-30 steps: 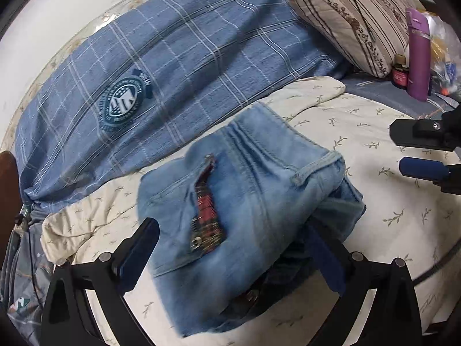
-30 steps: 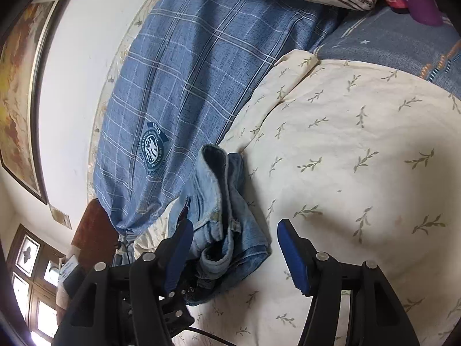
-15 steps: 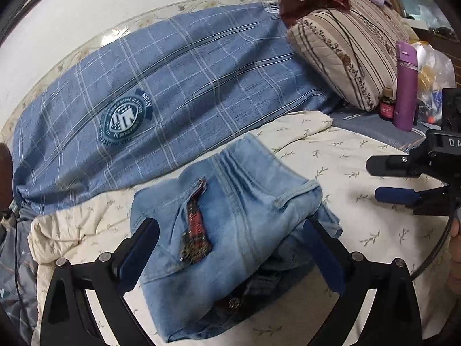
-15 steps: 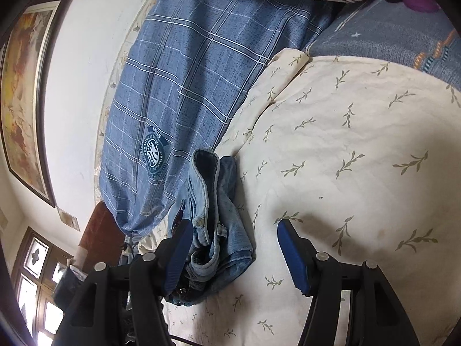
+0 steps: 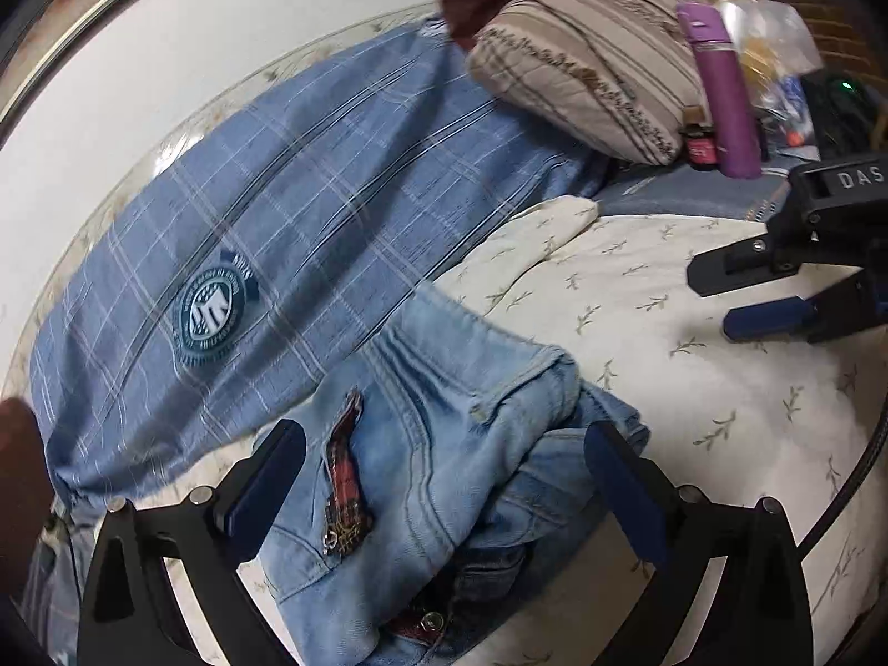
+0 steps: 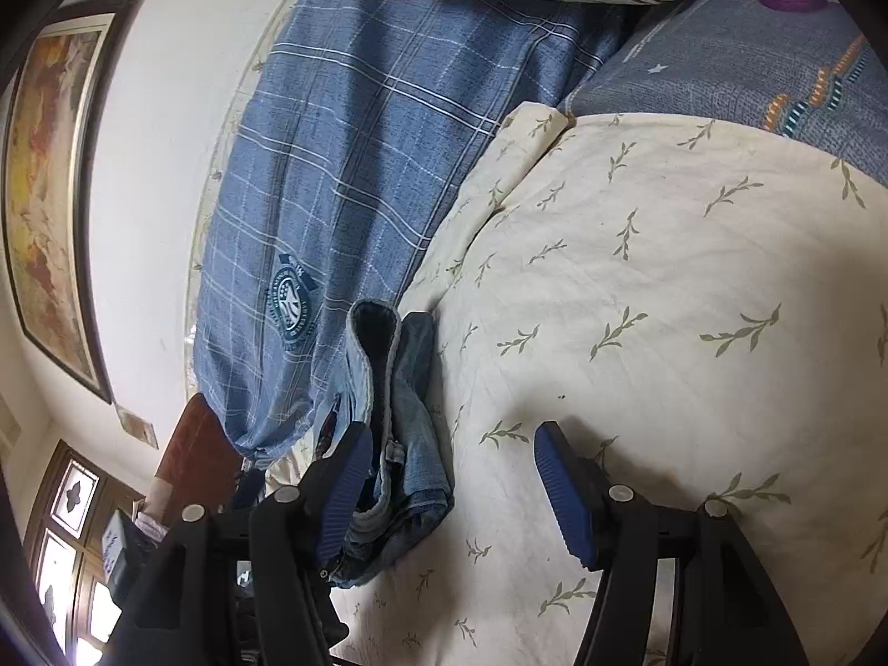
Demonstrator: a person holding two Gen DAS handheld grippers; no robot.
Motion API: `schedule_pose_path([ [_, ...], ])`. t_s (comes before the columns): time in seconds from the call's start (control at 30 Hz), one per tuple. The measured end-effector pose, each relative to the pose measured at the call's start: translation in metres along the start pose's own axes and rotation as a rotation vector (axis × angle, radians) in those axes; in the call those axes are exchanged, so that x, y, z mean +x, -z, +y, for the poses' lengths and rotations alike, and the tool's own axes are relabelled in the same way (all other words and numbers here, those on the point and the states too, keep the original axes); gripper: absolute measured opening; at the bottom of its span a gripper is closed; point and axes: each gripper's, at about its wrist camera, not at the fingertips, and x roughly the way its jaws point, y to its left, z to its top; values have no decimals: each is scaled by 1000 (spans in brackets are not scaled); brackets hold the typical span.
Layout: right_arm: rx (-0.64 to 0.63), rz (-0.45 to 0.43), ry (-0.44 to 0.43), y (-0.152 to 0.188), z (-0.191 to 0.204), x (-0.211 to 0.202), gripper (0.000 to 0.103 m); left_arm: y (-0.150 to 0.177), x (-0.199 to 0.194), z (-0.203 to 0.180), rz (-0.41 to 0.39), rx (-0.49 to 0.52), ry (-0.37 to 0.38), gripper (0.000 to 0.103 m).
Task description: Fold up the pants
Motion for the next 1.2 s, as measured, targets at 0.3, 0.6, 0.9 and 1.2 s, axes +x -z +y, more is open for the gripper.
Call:
schedule_pose_path([
  [0.3,-62,122,-60,-3,19,21,65,14,-15,68,50,-137,-37,100],
  [0.6,-249,156,56,-10,73,56,65,52,0,187,224,-481,-207,100],
  [0.9,-576,48,242,53,157,36,65,51,-41,185,221,-533,-277,101],
  [1.2,-714,24,290,107,223,15,65,31,-119,196,79,-556,-296,102],
])
